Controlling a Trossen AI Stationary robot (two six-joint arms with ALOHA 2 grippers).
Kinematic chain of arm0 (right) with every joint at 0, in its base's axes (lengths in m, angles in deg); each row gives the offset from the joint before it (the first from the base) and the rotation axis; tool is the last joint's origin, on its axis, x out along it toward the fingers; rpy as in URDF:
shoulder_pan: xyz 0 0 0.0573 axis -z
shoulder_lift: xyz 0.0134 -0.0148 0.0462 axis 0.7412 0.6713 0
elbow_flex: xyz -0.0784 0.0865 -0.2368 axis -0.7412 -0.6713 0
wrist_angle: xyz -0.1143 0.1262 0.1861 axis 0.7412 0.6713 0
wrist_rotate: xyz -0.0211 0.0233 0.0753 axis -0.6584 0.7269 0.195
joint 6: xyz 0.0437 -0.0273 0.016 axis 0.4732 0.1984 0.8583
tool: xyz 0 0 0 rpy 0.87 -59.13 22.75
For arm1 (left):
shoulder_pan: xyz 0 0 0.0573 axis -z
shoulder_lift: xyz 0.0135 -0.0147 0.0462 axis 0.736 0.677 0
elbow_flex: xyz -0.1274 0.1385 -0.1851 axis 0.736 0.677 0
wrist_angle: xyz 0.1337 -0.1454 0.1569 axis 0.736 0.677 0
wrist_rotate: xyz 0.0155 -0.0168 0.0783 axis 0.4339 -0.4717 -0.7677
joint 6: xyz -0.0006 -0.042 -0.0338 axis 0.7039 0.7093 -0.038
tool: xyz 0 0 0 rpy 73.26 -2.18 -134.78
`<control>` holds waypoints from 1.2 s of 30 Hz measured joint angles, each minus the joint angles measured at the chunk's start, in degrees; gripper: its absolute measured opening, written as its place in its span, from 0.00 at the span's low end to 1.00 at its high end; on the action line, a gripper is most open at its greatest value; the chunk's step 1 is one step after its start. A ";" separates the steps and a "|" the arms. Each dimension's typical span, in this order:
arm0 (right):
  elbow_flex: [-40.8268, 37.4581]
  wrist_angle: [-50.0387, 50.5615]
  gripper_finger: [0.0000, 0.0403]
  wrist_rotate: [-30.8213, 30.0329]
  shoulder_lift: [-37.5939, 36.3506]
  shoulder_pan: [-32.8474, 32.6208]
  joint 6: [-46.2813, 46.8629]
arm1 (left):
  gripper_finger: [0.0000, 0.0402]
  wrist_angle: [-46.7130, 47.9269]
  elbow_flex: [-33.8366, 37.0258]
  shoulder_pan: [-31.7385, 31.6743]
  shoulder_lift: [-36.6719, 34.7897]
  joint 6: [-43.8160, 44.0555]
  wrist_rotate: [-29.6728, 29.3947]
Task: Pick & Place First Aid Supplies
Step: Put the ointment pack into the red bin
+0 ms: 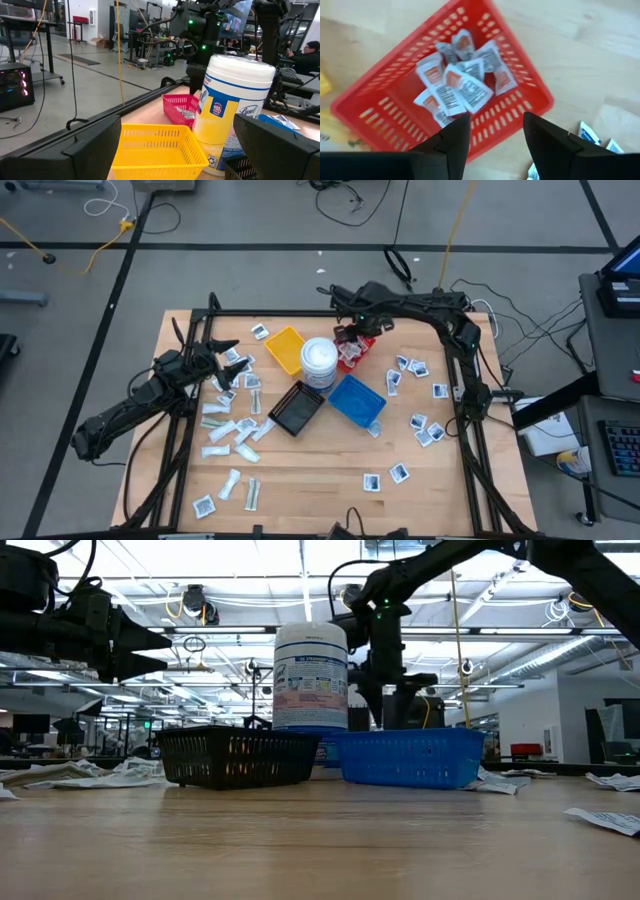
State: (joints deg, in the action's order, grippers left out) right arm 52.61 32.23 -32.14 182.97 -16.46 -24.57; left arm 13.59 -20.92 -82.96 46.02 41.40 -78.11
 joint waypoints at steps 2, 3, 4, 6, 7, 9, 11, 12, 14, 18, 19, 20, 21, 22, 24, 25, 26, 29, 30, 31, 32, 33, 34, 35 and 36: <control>0.00 -0.07 0.43 -0.03 0.00 0.15 0.36 | 0.98 0.00 -0.01 -0.02 -0.02 0.00 -0.02; 0.00 -0.12 0.43 -0.05 0.00 0.16 0.45 | 0.98 0.00 -0.01 -0.02 -0.01 0.00 -0.01; -0.10 -0.15 0.43 -0.03 0.00 0.07 0.94 | 0.98 0.00 -0.01 0.00 -0.02 0.00 0.00; -0.78 -0.13 0.43 -0.01 -0.25 -0.34 2.65 | 0.98 0.00 0.00 -0.02 -0.02 0.00 -0.01; -1.75 -0.14 0.43 0.17 -0.99 -0.51 3.20 | 0.98 -0.01 -0.01 -0.01 -0.02 0.00 0.00; -3.92 -0.63 0.43 0.21 -2.87 -1.14 3.68 | 0.98 0.00 -0.01 0.00 -0.01 0.00 -0.02; -6.75 -1.67 0.43 0.16 -5.01 -1.82 5.25 | 0.98 0.00 0.00 0.00 -0.02 -0.01 0.00; -8.46 -2.02 0.43 0.17 -6.08 -2.09 6.31 | 0.98 -0.02 -0.01 0.00 0.00 0.00 -0.02; -12.18 -2.94 0.43 0.22 -8.33 -2.68 8.12 | 0.98 0.00 0.00 0.00 -0.01 0.00 0.00; -19.32 -4.54 0.43 0.23 -13.43 -4.14 11.57 | 0.98 0.00 0.00 0.00 -0.01 0.00 0.00; -21.04 -4.82 0.43 0.30 -14.52 -4.55 12.50 | 0.98 0.00 -0.01 -0.02 -0.02 0.00 -0.01; -22.92 -5.41 0.43 0.22 -15.75 -4.92 13.54 | 0.98 -0.01 0.00 -0.01 0.01 0.00 -0.02; -24.61 -5.59 0.43 0.34 -16.98 -5.26 14.57 | 0.98 0.00 0.00 0.00 0.00 0.00 0.00; -26.22 -6.00 0.43 0.36 -18.36 -5.66 15.46 | 0.98 -0.02 0.01 0.00 -0.02 0.00 0.00; -29.32 -6.84 0.43 0.41 -20.98 -6.51 17.29 | 0.98 0.00 -0.01 0.00 -0.02 0.00 0.00; -30.92 -7.32 0.43 0.37 -22.24 -6.99 18.24 | 0.98 0.00 -0.01 0.00 -0.02 0.00 0.00; -32.41 -7.62 0.43 0.43 -23.31 -7.50 19.17 | 0.98 0.00 -0.01 -0.02 0.00 0.00 -0.02; -36.05 -7.74 0.43 0.47 -26.52 -9.20 22.16 | 0.98 -0.01 0.00 -0.01 -0.02 0.00 0.00; -37.08 -7.76 0.43 0.46 -27.45 -9.79 23.12 | 0.98 0.00 -0.01 -0.02 -0.02 0.00 -0.01; -38.08 -7.74 0.43 0.47 -28.33 -10.34 24.03 | 0.98 0.00 0.01 0.00 0.00 0.00 0.00; -39.08 -7.76 0.43 0.49 -29.23 -10.77 24.84 | 0.98 0.00 0.01 0.00 -0.02 0.00 0.00; -39.86 -7.88 0.43 0.50 -29.96 -11.17 25.74 | 0.98 0.00 -0.01 -0.02 -0.02 0.00 -0.02; -40.36 -8.02 0.43 0.52 -30.50 -11.51 26.61 | 0.98 0.00 0.01 -0.02 -0.02 0.00 0.00; -40.72 -8.14 0.43 0.68 -30.85 -11.74 27.13 | 0.98 -0.01 -0.01 0.00 -0.01 0.00 -0.01; -40.88 -8.16 0.43 1.37 -30.95 -11.89 27.33 | 0.98 -0.01 0.00 -0.01 0.01 0.00 -0.01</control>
State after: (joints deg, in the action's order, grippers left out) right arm 11.73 24.08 -30.77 152.02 -28.35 2.77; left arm 13.58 -20.92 -82.97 46.02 41.40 -78.12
